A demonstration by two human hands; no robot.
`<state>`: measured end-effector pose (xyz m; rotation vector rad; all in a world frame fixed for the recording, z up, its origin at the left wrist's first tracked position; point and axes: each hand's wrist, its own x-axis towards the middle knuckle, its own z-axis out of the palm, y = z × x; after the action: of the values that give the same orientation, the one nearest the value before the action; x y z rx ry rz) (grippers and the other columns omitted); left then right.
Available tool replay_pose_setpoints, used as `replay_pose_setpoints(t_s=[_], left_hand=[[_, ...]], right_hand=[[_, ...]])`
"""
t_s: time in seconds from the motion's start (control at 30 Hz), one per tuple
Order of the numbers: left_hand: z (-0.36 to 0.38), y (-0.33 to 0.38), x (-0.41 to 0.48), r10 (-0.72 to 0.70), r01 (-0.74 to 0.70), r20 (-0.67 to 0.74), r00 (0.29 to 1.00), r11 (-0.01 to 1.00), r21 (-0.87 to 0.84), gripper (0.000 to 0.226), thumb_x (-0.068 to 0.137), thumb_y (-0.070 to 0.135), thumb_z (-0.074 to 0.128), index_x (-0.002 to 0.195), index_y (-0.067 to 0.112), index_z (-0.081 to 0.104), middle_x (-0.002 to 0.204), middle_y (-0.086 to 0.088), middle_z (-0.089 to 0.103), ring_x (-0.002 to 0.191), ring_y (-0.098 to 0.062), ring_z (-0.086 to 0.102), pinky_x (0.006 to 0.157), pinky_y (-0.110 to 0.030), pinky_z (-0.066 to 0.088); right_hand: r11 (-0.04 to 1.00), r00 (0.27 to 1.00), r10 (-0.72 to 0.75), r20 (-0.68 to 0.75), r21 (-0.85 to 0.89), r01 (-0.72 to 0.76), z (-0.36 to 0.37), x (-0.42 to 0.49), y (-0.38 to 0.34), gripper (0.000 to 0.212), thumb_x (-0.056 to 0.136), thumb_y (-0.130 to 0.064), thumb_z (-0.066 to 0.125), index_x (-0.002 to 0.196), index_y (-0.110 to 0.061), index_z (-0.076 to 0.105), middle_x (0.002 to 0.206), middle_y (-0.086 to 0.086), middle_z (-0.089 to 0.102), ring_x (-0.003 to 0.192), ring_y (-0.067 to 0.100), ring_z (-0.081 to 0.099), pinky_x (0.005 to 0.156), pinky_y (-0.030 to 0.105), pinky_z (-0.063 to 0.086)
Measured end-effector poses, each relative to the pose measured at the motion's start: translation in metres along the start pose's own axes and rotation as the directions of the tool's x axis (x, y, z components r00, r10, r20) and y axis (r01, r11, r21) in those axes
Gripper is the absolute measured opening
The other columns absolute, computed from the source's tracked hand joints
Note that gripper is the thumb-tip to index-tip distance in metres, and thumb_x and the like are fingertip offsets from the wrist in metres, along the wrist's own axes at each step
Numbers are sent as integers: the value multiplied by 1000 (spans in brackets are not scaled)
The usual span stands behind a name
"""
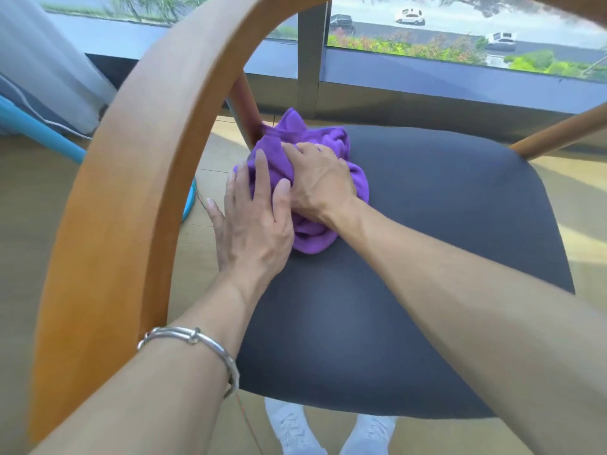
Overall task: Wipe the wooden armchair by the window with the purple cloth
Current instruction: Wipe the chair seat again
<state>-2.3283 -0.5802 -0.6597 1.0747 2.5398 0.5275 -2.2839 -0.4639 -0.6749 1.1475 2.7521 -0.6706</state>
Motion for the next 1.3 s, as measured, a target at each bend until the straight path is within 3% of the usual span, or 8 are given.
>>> replay_pose_setpoints(t_s=[0.2,0.33,0.5,0.7,0.87,1.03,1.17,1.3], left_hand=[[-19,8,-7,32,-35,-34,999,996,-81,62,90,48,8,149,29,11,156,5,19,143,-11,11,114,-49,-1],[-26,-3,-12,40,-39,11,999,999,-7,63,89,49,5,149,29,9,156,4,17,144,-12,9,114,-50,1],[-17,-2,-17,75,-81,97,993,995,60,64,89,52,1,149,29,6,157,3,13,145,-14,6,114,-48,1],[-7,-8,-15,76,-91,168,983,993,79,62,90,54,0,148,34,3,158,7,6,144,-11,0,115,-43,-1],[-3,-10,1,66,-86,181,981,991,103,58,94,50,6,148,32,-4,158,4,2,145,-16,0,115,-47,2],[8,-12,13,121,-142,200,972,986,93,60,94,49,14,147,34,-9,158,4,0,145,-14,-2,115,-50,9],[15,-13,11,91,-100,195,976,994,33,56,97,48,13,148,33,-6,158,3,1,145,-14,-1,115,-48,5],[14,-9,-1,243,-266,161,956,953,143,66,88,54,2,149,30,1,158,0,10,144,-17,7,115,-46,8]], right_hand=[[972,960,-221,171,123,202,22,-92,-21,77,74,-49,69,143,-29,40,143,-4,44,140,32,27,112,57,21],[903,891,-431,143,59,426,58,-160,-25,73,58,-58,77,122,-30,56,128,4,57,123,40,48,101,65,34],[805,795,-589,146,31,592,79,-196,-19,63,63,-66,71,115,-34,57,121,0,56,118,35,51,97,62,39],[923,921,-381,76,-26,384,41,-120,-4,66,64,-36,75,126,-21,58,127,9,56,121,39,48,94,58,42],[963,977,-207,54,-165,213,0,-20,24,64,81,-45,64,138,-30,40,139,3,44,131,30,35,102,52,36],[998,997,42,-58,-38,-44,-22,30,53,67,81,-55,60,140,-32,39,137,1,48,127,31,40,100,52,39],[998,992,-46,-118,26,50,-9,3,59,69,73,-56,58,135,-26,50,130,3,56,120,34,49,97,52,42],[982,957,-172,-232,37,185,15,-64,64,68,61,-52,51,119,-19,63,114,8,64,105,38,59,86,54,48]])
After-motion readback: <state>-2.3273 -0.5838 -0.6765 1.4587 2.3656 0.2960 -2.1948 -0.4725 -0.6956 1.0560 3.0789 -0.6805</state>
